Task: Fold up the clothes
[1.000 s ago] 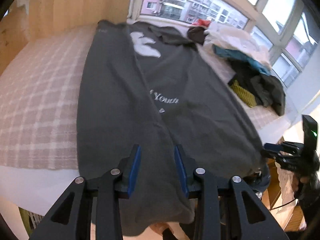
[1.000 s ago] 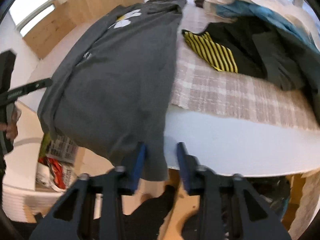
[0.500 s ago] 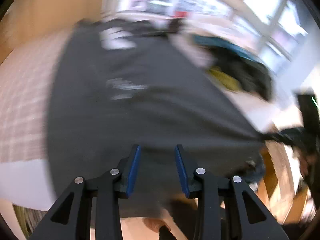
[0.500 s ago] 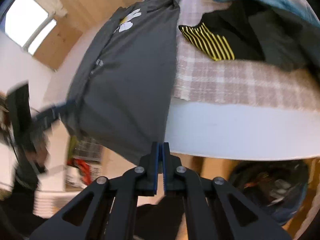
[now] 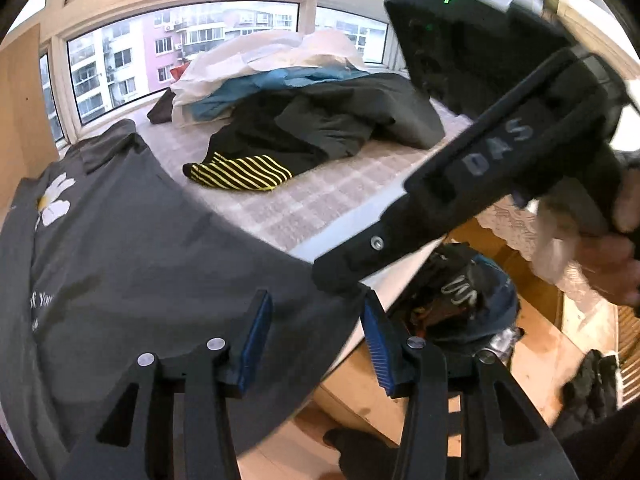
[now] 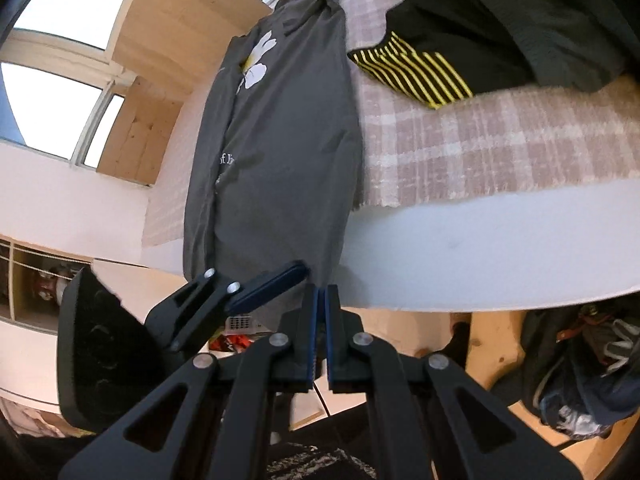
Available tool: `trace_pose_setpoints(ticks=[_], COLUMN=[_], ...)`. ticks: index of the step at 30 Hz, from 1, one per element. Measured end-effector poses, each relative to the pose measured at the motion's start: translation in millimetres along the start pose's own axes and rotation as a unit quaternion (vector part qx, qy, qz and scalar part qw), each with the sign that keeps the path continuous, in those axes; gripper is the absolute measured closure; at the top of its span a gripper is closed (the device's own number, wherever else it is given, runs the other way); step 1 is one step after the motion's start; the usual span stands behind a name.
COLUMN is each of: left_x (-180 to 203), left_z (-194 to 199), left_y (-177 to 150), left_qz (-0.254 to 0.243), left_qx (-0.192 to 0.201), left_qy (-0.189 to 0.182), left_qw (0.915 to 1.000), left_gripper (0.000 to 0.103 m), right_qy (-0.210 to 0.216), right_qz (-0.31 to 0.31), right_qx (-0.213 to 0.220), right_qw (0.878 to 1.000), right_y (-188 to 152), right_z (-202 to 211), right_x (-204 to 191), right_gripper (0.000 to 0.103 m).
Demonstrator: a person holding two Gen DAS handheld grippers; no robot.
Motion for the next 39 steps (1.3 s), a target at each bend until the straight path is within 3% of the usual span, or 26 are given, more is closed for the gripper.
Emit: trace_pose_setpoints(ticks=[2,4,5,6,8,11,12,18,22,26,31,32,33,39], left_x=[-3.6,-10.7,-16.1,-21.4,-32.4,-51.1,-56.8,-68.4,-75.7,-89.6,-101.8,-102.8,-103.9,-112.5], left_z=[-6.4,-6.1,-3.4,-0.7,5.8,23.1,28.1,34.2,31.2,35.6,39.6,39.0,37.7,56.1], left_y=[-0.1,-0.2,-0.1,0.0,0.2,0.0,-0.4,-2.8,-0.8,-1.3,0.8,1.9,2.7,-11.1], left_qz=[0.006,0.034,0.049,0.063,0.092,0.142,0.159,0.233,0.26,0.281,0.29,0.286,0.283,0.306], left_qx=[-0.004,0.002,0.004,0.007,0.013,0.034,0.041,0.058,0.06,0.064,0.062,0.057,0.049,0.053], left_qy=[-0.003,-0.023,-0.028,-0.033,-0.041,-0.051,-0.055,-0.062,-0.048,-0.014,0.022,0.033,0.042,0.069], left_qw=[1.0,0.9991,0.9984,0.9975,0.9948,0.988,0.9849,0.9688,0.9627,0.9574,0.9548,0.9561,0.9571,0.9479], left_gripper=[0.067,0.088,0.095,0.098,0.098,0.098,0.098,0.098,0.098,0.098,0.098,0.098,0.098,0.098], right_qy=[-0.001,-0.013,-0.027,-0.041,-0.058,-0.074,-0.076,-0.129,-0.146,-0.183,-0.189,-0.195,-0.201,-0.173], right_qz=[0.008,0.031,0.044,0.056,0.083,0.115,0.127,0.137,0.097,0.108,0.144,0.159,0.173,0.145], right_qx=[-0.003,-0.009,-0.013,-0.017,-0.009,0.036,0.052,0.091,0.08,0.074,0.079,0.078,0.076,0.074], right_qw=[1.0,0.999,0.999,0.997,0.995,0.99,0.988,0.978,0.981,0.974,0.968,0.965,0.961,0.971], right_y=[1.2,4.2,11.7,19.1,45.0,128.2,171.4,360.6,439.1,470.4,479.6,478.3,477.1,487.2], right_z=[3.3,5.9,7.3,8.6,12.5,11.8,4.0,-70.5,-119.7,-155.9,-170.8,-173.0,-175.0,-147.5], right_x=[-3.5,-12.0,-17.2,-22.4,-34.3,-51.4,-57.6,-63.2,-43.3,-35.1,-47.5,-51.3,-55.1,-75.6], right_gripper=[0.099,0.096,0.087,0.077,0.069,0.063,0.063,0.063,0.063,0.063,0.06,0.074,0.099,0.098])
Point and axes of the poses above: each gripper's, at about its wrist camera, not at the fingertips, and z roughly against the way its jaws point, x to its right, y to its top, the point moved 3 cm from there along -z, roughly the way its jaws point, and after that the axes turned 6 degrees about -z, right-handed, at the moved point
